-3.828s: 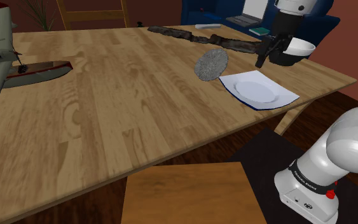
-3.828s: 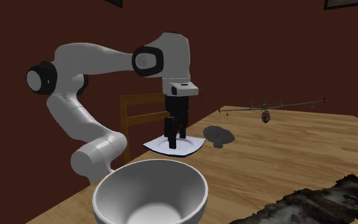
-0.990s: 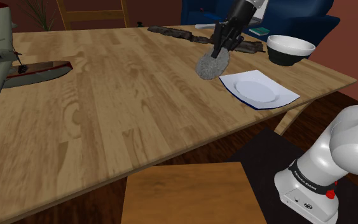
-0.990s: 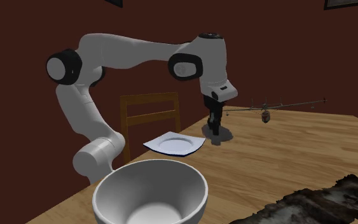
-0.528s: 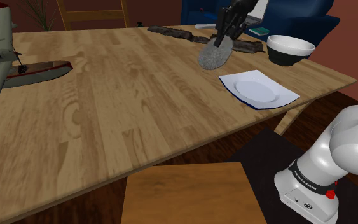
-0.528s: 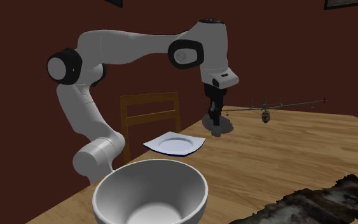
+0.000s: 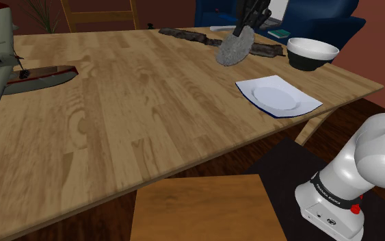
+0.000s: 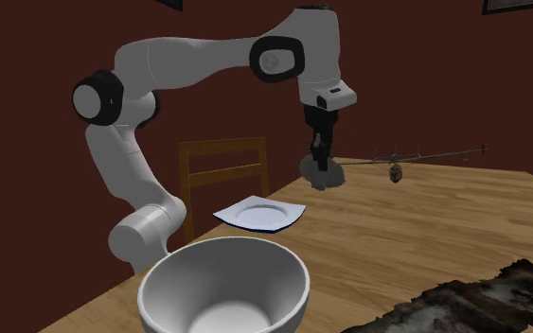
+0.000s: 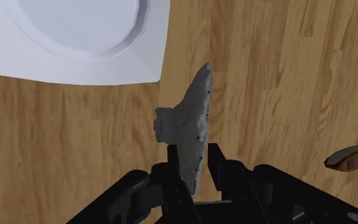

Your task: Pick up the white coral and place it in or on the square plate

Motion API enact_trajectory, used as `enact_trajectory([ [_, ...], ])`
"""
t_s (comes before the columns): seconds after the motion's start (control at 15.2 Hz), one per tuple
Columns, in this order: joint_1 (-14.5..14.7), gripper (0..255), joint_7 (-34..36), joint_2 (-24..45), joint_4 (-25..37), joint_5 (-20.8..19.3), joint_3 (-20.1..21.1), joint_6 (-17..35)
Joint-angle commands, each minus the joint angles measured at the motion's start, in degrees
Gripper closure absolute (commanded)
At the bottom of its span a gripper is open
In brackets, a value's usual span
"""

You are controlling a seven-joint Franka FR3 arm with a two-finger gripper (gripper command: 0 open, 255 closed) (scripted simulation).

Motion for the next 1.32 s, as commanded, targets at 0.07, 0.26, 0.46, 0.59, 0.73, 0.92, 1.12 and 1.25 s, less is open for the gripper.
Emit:
enact_trajectory([
  [0.07,-0.42,255,-0.09,-4.02,-2.41,-0.42,-0.43,-1.76],
  [0.26,-1.1,255,-0.34,-10.1,-6.25,-1.11,-1.11,-4.23],
  [0.46,-1.82,255,-0.52,-16.01,-9.41,-1.93,-1.92,-7.22],
  [0.59,-2.32,255,-0.6,-19.84,-11.13,-2.53,-2.54,-9.49],
  [0.73,-2.85,255,-0.68,-23.57,-12.54,-3.18,-3.2,-11.96],
  [0.92,-3.32,255,-1.15,-26.4,-15.25,-3.65,-3.56,-12.26],
  [1.12,-3.57,255,-1.81,-27.49,-18.23,-3.74,-3.5,-10.49],
  [1.25,-3.74,255,-2.24,-28.17,-20.18,-3.8,-3.46,-9.31],
])
